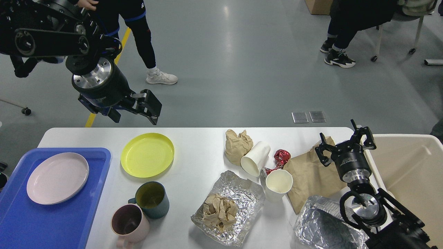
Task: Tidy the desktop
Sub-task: 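Swing the left arm up and over toward the mugs, then lower the left gripper onto the pink mug and grasp it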
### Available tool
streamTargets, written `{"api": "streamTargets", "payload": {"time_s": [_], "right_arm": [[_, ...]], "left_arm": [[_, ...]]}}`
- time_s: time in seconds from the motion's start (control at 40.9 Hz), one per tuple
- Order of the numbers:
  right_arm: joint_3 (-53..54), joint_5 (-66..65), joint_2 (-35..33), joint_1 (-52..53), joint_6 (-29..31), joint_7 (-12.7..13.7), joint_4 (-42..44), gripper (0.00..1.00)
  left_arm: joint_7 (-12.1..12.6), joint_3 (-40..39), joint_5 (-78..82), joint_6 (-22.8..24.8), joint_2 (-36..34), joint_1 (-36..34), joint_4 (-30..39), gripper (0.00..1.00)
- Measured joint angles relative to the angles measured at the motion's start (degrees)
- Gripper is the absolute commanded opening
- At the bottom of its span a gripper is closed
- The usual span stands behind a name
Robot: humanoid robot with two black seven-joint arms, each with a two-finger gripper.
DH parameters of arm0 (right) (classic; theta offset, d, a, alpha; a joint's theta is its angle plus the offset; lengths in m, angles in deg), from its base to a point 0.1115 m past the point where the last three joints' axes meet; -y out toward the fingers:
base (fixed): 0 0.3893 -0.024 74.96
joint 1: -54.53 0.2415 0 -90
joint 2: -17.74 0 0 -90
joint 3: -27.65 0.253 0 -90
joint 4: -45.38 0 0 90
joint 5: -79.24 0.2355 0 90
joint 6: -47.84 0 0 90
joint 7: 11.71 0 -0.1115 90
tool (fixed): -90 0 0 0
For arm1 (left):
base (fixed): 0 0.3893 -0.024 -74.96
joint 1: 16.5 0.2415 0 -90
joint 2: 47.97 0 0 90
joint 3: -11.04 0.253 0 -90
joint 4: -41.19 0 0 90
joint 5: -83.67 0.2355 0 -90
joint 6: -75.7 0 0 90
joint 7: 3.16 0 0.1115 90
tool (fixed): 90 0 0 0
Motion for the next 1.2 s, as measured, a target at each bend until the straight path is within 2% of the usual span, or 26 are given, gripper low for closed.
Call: {"api": "streamTargets", "payload": {"time_s": [0.171, 0.293, 0.366, 0.44, 0.537, 0.611, 0.88, 0.977, 1.099, 1.197], "right_arm": [[0.0, 0.0, 0.0, 0.0, 0.0, 0.0, 0.0, 1.00], [0.0, 0.0, 0.0, 0.0, 0.0, 0.0, 0.0, 1.00], [0.0, 0.0, 0.0, 0.0, 0.0, 0.0, 0.0, 1.00], [0.0, 0.0, 0.0, 0.0, 0.0, 0.0, 0.0, 1.00], [0.0, 0.0, 0.0, 0.0, 0.0, 0.0, 0.0, 1.00], [0.0, 0.0, 0.0, 0.0, 0.0, 0.0, 0.0, 1.00], [0.0, 0.0, 0.0, 0.1, 0.0, 0.0, 0.0, 1.00], [0.0, 0.0, 0.0, 0.1, 0.0, 0.0, 0.0, 1.00], [0.0, 0.0, 0.0, 0.1, 0.0, 0.0, 0.0, 1.00], [0.0, 0.0, 0.0, 0.0, 0.0, 0.0, 0.0, 1.00]], "left_arm": [[0.5, 4.7, -7.6, -0.9, 3.2, -7.4, 6.9, 0.95], [1.7, 6.9, -12.8, -2.3, 4.5, -12.4, 12.2, 0.94], [3.9, 8.9, -16.2, -3.8, 5.6, -16.1, 15.0, 0.94], [7.5, 10.6, -19.9, -5.6, 6.6, -17.2, 15.8, 0.96], [11.3, 11.6, -23.4, -8.4, 7.5, -16.5, 16.1, 0.97], [12.1, 11.6, -24.2, -9.0, 7.0, -15.7, 16.1, 0.97], [12.3, 12.1, -24.5, -8.8, 5.5, -12.0, 15.9, 0.96], [12.3, 11.3, -24.5, -7.4, 5.5, -10.7, 15.8, 0.96], [12.8, 10.3, -24.5, -5.0, 5.2, -8.0, 15.8, 0.95], [13.1, 10.2, -23.8, -5.0, 5.1, -4.0, 15.7, 0.93]]}}
